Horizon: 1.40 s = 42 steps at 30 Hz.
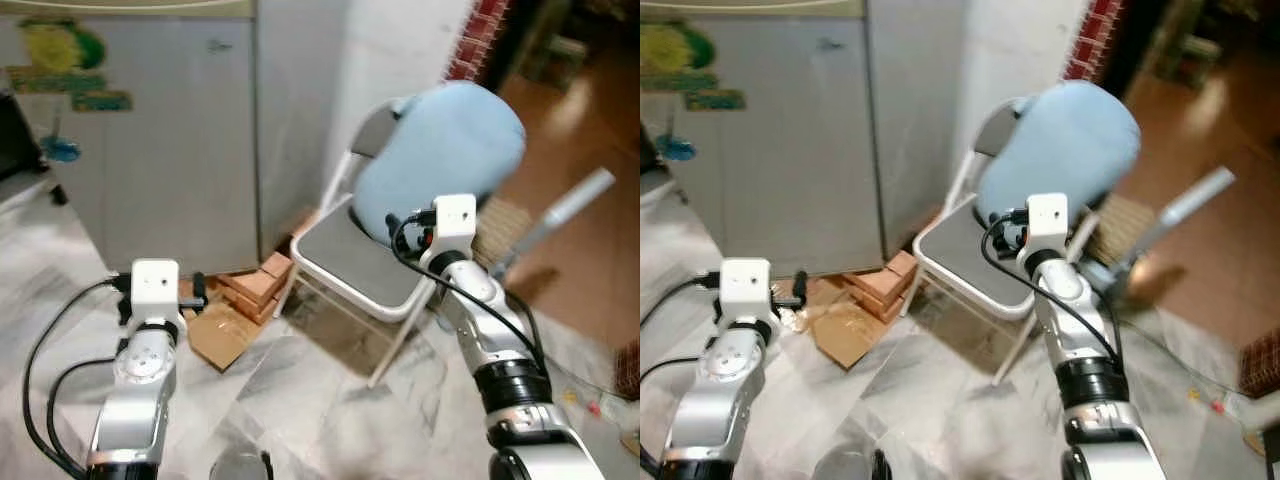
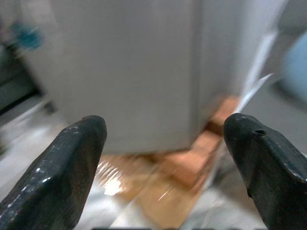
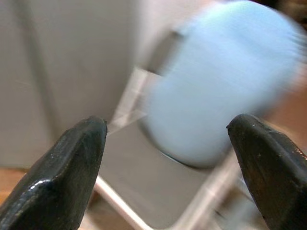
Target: Restocking fridge
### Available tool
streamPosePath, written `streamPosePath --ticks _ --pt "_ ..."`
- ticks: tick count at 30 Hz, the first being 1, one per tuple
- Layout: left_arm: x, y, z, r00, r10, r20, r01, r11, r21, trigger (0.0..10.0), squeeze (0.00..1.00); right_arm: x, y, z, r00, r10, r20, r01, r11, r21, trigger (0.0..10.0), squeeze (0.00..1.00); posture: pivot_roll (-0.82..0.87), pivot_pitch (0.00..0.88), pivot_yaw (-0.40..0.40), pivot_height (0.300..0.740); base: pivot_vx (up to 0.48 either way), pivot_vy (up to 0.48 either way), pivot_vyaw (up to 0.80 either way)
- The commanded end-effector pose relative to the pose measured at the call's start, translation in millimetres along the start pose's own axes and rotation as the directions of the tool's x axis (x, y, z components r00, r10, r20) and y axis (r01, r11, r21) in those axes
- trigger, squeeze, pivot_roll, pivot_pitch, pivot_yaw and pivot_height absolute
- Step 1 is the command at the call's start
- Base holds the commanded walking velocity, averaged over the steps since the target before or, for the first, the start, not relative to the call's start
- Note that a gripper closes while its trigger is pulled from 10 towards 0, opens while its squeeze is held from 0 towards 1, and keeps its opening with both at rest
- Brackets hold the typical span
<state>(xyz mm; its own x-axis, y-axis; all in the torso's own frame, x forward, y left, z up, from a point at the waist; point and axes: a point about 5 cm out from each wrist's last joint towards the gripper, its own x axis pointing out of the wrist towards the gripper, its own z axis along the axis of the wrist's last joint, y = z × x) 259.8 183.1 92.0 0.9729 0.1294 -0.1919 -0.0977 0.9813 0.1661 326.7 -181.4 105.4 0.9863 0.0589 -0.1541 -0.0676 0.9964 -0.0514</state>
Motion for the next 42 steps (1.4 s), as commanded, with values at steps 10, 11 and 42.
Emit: streamPosePath --ticks 10,11,42 --pt "-5.7 -4.8 3 0.997 -0.047 0.058 0.047 0.999 0.007 10.0 0.00 -12.6 -3.5 -5 1.000 -0.025 0.000 0.025 1.000 0.007 10.0 0.00 0.07 0.000 -0.061 0.740 0.000 0.480 -0.69" --pt "-6.3 -6.6 3 0.997 -0.059 0.052 0.060 0.998 -0.021 10.0 0.00 -13.5 -3.4 -5 1.000 -0.026 -0.001 0.026 1.000 0.008 10.0 0.00 0.07 0.000 -0.062 0.740 0.000 0.480 -0.80" --pt "-4.3 -27.2 8 0.984 -0.168 0.053 0.167 0.986 0.025 10.0 0.00 -10.1 6.0 -2 1.000 -0.010 -0.001 0.010 1.000 0.021 10.0 0.00 0.07 0.000 -0.061 0.740 -0.097 0.428 -0.76"
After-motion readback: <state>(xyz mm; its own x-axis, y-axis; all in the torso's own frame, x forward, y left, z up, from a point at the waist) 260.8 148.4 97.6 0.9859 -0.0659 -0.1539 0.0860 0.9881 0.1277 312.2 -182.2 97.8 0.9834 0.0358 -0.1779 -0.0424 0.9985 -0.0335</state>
